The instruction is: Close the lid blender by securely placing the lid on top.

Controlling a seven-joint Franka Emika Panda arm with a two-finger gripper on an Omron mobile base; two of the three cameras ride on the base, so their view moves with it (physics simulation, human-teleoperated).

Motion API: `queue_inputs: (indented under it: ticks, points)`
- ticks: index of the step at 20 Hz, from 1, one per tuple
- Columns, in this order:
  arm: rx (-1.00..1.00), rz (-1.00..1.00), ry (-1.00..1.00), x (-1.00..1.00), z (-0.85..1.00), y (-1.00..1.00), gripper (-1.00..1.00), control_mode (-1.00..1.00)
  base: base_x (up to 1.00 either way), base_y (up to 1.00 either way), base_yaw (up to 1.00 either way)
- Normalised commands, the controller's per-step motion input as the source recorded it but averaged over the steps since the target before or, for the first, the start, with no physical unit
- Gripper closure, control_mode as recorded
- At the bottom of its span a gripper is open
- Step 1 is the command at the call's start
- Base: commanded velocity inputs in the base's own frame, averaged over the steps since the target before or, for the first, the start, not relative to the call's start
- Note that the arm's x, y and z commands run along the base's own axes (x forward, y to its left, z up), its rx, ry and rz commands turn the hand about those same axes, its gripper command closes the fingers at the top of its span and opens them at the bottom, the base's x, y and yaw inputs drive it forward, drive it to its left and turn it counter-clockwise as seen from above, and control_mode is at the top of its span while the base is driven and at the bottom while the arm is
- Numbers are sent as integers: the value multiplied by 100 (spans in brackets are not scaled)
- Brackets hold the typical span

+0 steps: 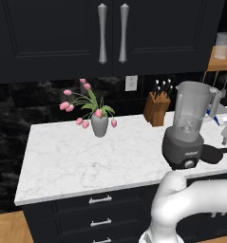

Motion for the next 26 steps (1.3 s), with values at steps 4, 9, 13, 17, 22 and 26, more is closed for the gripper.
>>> queue_inputs:
  ticks: [4, 9, 13, 17, 22, 26]
  points:
    - [0, 0, 0, 15, -13, 3, -100, -100, 0, 0, 0]
    - [-1, 0, 0, 20, -10, 1, -100, -100, 0, 0, 0]
    - [-9, 2, 1, 3, -33, 0, -100, -100, 0, 0, 0]
    - [-9, 6, 3, 0, -30, 0, -100, -100, 0, 0, 0]
    - [-5, 6, 1, 0, -12, 0, -100, -100, 0, 0, 0]
    - [-2, 2, 0, 1, -5, 0, -100, -100, 0, 0, 0]
